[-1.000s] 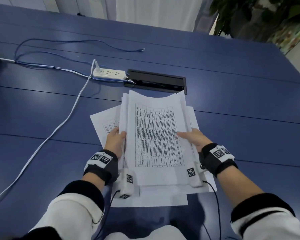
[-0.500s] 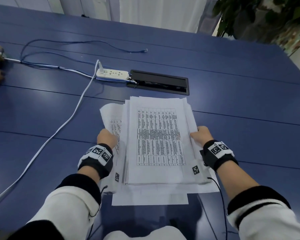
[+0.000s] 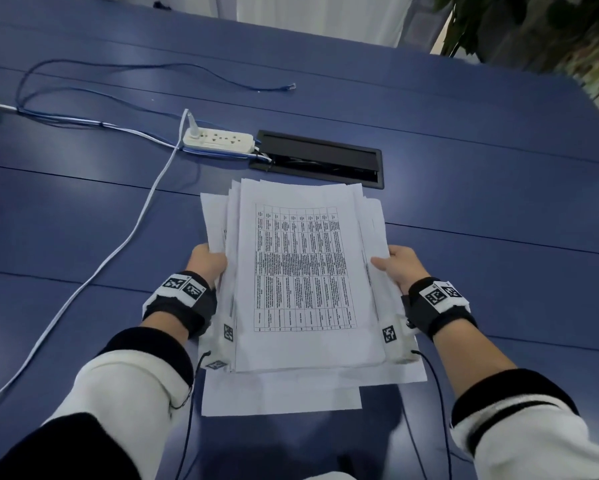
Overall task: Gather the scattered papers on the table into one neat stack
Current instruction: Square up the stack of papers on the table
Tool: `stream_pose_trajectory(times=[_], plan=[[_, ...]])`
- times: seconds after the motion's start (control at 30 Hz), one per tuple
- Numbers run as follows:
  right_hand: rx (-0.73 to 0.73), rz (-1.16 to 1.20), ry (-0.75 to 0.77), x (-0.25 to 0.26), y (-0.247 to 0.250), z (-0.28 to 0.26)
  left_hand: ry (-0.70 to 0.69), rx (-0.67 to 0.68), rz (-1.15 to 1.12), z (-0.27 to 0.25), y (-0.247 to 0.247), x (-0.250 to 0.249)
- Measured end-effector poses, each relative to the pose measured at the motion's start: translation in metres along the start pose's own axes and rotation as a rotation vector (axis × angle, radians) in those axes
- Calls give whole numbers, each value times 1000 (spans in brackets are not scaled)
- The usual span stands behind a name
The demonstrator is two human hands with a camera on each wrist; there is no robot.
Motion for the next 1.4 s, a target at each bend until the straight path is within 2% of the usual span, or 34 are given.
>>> stream_pose_trajectory(times=[0.3,0.43,0.53,0.63,0.7,0.8,1.0,1.03,1.17,1.23,1.3,1.4], plan=[[37,-10,-25,1,-3,8,124,112,-157,-15,-12,-22],[67,-32,15,7,-8,-3,-8,166,-112,-24,-26,-28],[72,11,-19,-2,-5,-8,1,219,-114,-26,-26,-25],[78,49,-21,-6,-6,-22,-57,224,-85,-33,-28,-25],[74,96,-12,-11,-5,-31,-117,235,-102,-41,-28,-28],[80,187,-21,-22,6,-45,-137,293,-150,-54,-16,-29],[121,601,-88,-28,30,-62,-149,505,-317,-78,15,-47],[163,622,-101,-22,31,-67,-157,521,-320,-81,19,-51],[314,665,-184,-3,25,-86,-164,412,-337,-87,29,-55],[331,607,-118,6,20,-92,-183,344,-335,-90,31,-54],[266,487,32,17,21,-96,-225,293,-339,-94,33,-59],[100,473,177,46,43,-100,-337,244,-398,-105,41,-85]])
Point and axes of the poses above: each hand's wrist, its own z-axis towards the middle knuckle, its own y-axis out of the back of the hand, x = y × z, the point moved 4 cm from there along z, towards the middle knuckle, and after that the axes turned 12 degrees about -x, right-handed, at the moved point
